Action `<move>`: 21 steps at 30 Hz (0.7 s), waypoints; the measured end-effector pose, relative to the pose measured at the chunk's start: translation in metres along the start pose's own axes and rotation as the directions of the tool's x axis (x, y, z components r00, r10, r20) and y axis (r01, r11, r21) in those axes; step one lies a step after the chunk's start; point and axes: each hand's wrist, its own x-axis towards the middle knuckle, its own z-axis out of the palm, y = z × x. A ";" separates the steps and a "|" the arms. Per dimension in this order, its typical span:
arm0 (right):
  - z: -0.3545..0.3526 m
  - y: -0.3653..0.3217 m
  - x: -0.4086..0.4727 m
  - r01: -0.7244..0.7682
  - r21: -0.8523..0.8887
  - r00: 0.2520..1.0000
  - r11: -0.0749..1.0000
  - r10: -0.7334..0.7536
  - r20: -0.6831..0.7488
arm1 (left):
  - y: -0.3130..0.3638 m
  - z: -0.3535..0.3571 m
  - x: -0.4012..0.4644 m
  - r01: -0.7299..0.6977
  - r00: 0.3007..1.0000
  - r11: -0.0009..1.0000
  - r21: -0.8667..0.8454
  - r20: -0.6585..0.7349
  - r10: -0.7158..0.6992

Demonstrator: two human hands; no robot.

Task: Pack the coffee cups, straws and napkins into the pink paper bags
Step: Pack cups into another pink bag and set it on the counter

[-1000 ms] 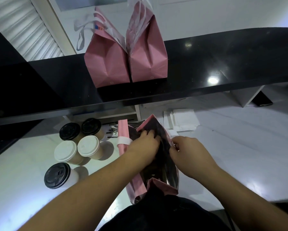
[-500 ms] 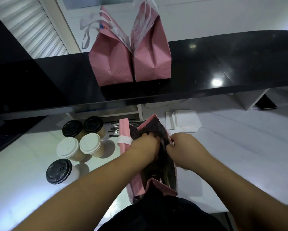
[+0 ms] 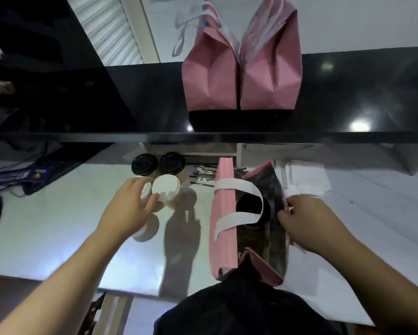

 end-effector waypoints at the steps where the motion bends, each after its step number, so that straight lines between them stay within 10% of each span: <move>1: 0.001 0.000 0.001 0.000 -0.003 1.000 1.000 0.000 0.000 | -0.018 0.003 -0.003 0.086 0.996 0.996 0.030 0.013 -0.087; 21: 0.008 -0.007 0.004 -0.027 -0.048 0.999 0.998 0.026 -0.035 | -0.072 0.027 -0.025 0.402 0.903 0.913 0.070 0.138 -0.407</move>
